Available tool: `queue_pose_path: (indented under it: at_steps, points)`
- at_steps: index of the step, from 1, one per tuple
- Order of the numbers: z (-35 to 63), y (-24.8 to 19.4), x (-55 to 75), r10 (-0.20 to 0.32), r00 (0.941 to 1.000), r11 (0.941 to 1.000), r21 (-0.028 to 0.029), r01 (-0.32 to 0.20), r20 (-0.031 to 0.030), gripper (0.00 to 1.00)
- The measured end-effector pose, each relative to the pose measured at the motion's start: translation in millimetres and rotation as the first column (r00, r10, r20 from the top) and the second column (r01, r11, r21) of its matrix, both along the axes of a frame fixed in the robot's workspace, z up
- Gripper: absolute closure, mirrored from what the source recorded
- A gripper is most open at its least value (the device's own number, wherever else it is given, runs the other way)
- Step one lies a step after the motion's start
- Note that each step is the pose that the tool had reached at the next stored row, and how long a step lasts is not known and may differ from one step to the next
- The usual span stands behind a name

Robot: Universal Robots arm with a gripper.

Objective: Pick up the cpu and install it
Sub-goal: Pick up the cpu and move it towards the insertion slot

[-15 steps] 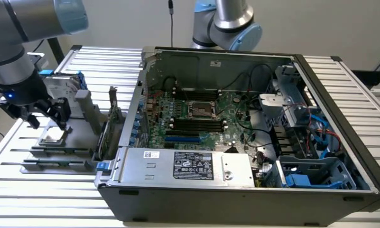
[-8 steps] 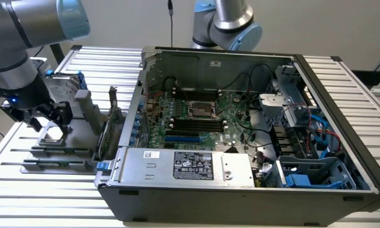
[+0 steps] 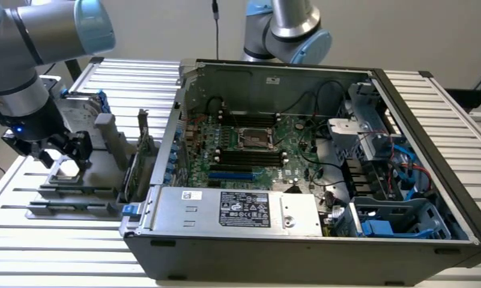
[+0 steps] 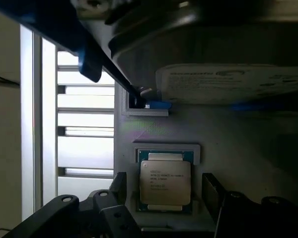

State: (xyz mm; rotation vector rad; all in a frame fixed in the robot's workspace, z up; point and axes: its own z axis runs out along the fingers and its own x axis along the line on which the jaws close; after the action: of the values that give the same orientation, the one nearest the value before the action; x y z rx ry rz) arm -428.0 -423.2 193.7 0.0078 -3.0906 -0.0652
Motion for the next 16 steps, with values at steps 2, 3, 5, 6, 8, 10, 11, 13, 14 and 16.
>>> queue_pose_path:
  at_steps: [2, 3, 5, 6, 8, 10, 11, 13, 14, 16]
  points:
    - [-0.7, -0.4, 0.6, 0.000, 1.0000, 1.0000, 0.0000, 0.000, -0.0029, 0.29]
    - [-1.1, -0.5, 1.2, 0.000, 1.0000, 1.0000, 0.0001, 0.000, -0.0037, 0.29]
    - [-1.8, -0.9, 2.9, 0.000, 1.0000, 1.0000, 0.0004, 0.000, -0.0055, 0.29]
    - [-2.1, -1.1, 3.9, 0.000, 1.0000, 1.0000, 0.0005, 0.000, -0.0063, 0.29]
    - [-2.7, -1.4, 4.6, 0.000, 1.0000, 1.0000, 0.0006, 0.000, -0.0073, 0.29]
    - [-3.2, -1.4, 4.5, 0.000, 1.0000, 1.0000, 0.0003, 0.000, -0.0079, 0.29]
    - [-3.7, -1.4, 4.6, 0.000, 1.0000, 1.0000, 0.0005, 0.000, -0.0078, 0.29]
    - [-4.8, -1.4, 4.6, 0.000, 1.0000, 1.0000, 0.0005, 0.000, -0.0078, 0.29]
    - [-5.3, -1.4, 4.6, 0.000, 1.0000, 1.0000, 0.0005, 0.000, -0.0078, 0.29]
    - [-5.9, -1.4, 4.6, 0.000, 1.0000, 1.0000, 0.0004, 0.000, -0.0080, 0.29]
